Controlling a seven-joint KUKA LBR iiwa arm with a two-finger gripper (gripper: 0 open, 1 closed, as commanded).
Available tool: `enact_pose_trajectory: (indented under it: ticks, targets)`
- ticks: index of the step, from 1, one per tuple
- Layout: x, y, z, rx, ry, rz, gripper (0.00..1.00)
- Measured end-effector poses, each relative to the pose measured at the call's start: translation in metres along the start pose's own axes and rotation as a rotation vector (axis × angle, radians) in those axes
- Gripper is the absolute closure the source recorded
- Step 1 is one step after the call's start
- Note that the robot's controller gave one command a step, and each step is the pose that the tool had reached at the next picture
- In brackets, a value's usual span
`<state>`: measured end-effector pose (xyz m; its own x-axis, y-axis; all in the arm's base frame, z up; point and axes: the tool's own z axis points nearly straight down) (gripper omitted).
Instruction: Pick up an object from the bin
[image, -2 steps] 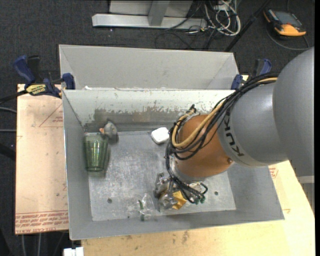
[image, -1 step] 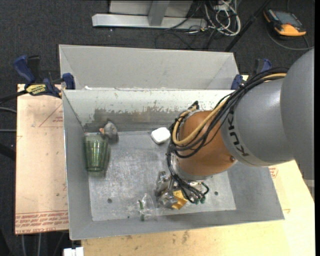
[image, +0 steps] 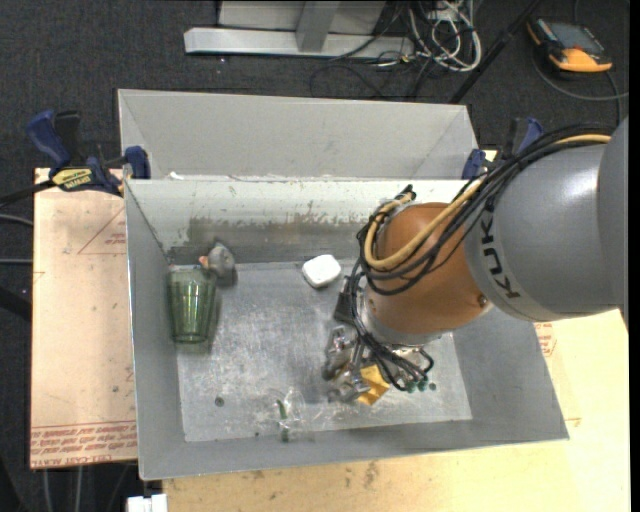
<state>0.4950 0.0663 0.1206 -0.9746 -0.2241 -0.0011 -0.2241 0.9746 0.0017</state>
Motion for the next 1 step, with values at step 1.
enact_pose_trajectory:
  ticks: [1]
  targets:
    - [-0.0014, -0.0072, -0.0089, 0.002, -0.001, 0.021, 1.0]
